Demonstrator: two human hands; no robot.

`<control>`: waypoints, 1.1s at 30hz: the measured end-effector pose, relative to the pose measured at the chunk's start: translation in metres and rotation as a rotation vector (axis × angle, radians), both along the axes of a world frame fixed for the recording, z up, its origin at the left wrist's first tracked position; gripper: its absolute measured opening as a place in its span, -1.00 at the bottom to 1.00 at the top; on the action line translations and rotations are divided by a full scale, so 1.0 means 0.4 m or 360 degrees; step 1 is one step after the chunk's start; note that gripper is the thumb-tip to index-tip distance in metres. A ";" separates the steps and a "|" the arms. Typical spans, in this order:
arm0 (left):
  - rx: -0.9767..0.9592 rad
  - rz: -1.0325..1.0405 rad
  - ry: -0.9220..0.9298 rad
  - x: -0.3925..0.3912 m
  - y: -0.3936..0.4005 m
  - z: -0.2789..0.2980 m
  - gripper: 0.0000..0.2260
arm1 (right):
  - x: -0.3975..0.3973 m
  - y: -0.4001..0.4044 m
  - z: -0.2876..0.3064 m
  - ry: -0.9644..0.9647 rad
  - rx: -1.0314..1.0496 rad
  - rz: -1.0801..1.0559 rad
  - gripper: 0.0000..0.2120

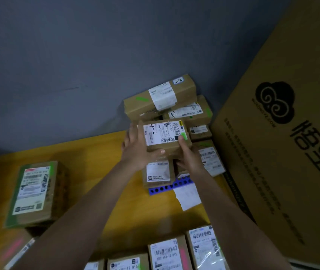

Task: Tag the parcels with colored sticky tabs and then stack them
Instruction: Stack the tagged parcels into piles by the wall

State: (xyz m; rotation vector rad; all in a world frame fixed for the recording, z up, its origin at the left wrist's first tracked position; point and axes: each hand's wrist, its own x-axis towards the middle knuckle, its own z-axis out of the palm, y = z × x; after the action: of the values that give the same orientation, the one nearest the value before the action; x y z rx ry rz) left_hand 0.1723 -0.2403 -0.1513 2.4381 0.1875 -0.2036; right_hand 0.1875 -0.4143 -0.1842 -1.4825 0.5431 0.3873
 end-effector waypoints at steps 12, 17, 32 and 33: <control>-0.0534 0.0138 0.0185 -0.048 -0.004 -0.048 -0.13 | -0.071 -0.040 0.068 -0.0250 -0.0514 0.0154 -0.60; -0.0107 0.0111 -0.0060 -0.256 -0.050 -0.054 -0.28 | -0.312 -0.127 0.018 -0.0515 -0.0781 0.0287 -0.80; 0.0363 -0.0810 0.0496 -0.557 -0.208 -0.173 -0.37 | -0.726 -0.273 -0.132 -0.0053 -0.1963 0.0982 -0.08; 0.0355 -0.0781 0.0489 -0.551 -0.209 -0.172 -0.39 | -0.719 -0.271 -0.128 -0.0009 -0.1965 0.0999 -0.03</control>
State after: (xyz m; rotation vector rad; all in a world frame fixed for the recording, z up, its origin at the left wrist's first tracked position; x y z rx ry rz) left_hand -0.0482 -0.3240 -0.2202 2.6246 -0.2752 -0.8141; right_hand -0.1001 -0.5227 -0.2355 -2.8679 0.2707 0.5674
